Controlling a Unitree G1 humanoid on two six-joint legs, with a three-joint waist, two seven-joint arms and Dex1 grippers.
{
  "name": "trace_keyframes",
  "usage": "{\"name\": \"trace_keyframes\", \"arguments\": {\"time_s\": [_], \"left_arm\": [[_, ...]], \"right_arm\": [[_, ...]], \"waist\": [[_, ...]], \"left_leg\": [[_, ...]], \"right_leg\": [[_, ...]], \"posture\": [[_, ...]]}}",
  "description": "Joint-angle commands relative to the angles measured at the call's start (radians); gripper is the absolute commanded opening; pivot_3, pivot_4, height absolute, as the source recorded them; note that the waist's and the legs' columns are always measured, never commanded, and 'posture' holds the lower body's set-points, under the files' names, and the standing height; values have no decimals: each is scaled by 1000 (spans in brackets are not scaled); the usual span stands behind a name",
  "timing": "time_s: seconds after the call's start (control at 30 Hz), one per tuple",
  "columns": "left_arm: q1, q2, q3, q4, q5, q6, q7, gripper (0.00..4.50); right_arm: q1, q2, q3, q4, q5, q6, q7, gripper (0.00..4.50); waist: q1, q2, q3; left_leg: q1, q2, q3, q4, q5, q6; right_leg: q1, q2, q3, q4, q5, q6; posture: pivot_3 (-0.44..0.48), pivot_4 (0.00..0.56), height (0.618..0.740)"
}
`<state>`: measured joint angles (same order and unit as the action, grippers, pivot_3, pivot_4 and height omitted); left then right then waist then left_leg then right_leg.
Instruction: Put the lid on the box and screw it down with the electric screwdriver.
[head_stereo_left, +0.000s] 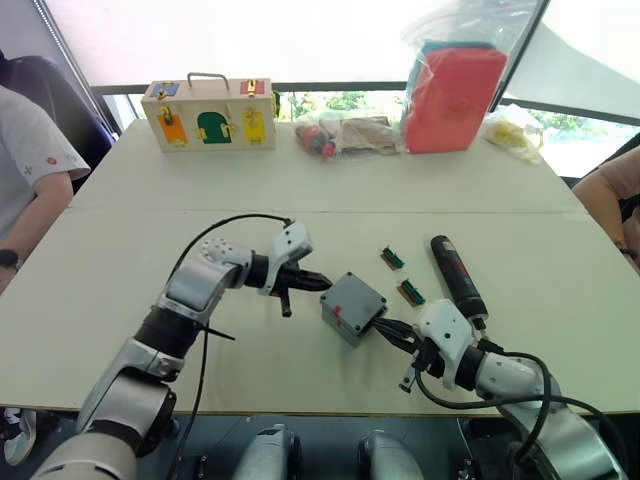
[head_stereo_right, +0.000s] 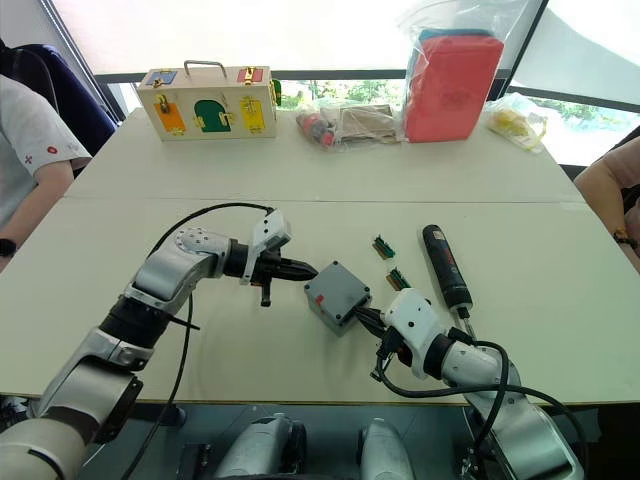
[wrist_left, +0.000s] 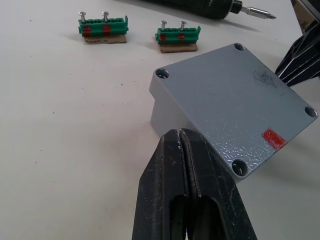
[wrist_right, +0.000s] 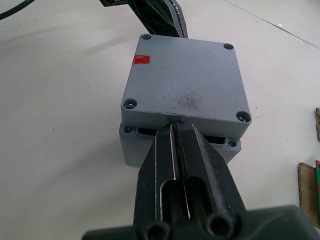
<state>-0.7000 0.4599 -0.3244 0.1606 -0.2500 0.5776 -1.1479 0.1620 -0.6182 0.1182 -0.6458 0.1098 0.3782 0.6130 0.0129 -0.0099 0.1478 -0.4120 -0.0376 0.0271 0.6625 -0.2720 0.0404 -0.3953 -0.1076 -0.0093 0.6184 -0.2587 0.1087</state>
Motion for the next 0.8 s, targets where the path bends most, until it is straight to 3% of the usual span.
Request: {"name": "trace_keyframes", "arguments": {"time_s": [0.03,0.8], "left_arm": [[1,-21,-13,-43,-5,-20,-14,0],[10,-23,-27,2,75,-85,-6,0]], "right_arm": [[6,1,-18,-39,5,-16,-2,17],[16,-4,-38,-47,12,-16,2,17]], "waist": [[0,0,0],[0,0,0]], "left_leg": [[0,0,0,0,0,0],[0,0,0,0,0,0]], "right_leg": [[0,0,0,0,0,0],[0,0,0,0,0,0]], "posture": [[0,150,740],[0,150,740]]}}
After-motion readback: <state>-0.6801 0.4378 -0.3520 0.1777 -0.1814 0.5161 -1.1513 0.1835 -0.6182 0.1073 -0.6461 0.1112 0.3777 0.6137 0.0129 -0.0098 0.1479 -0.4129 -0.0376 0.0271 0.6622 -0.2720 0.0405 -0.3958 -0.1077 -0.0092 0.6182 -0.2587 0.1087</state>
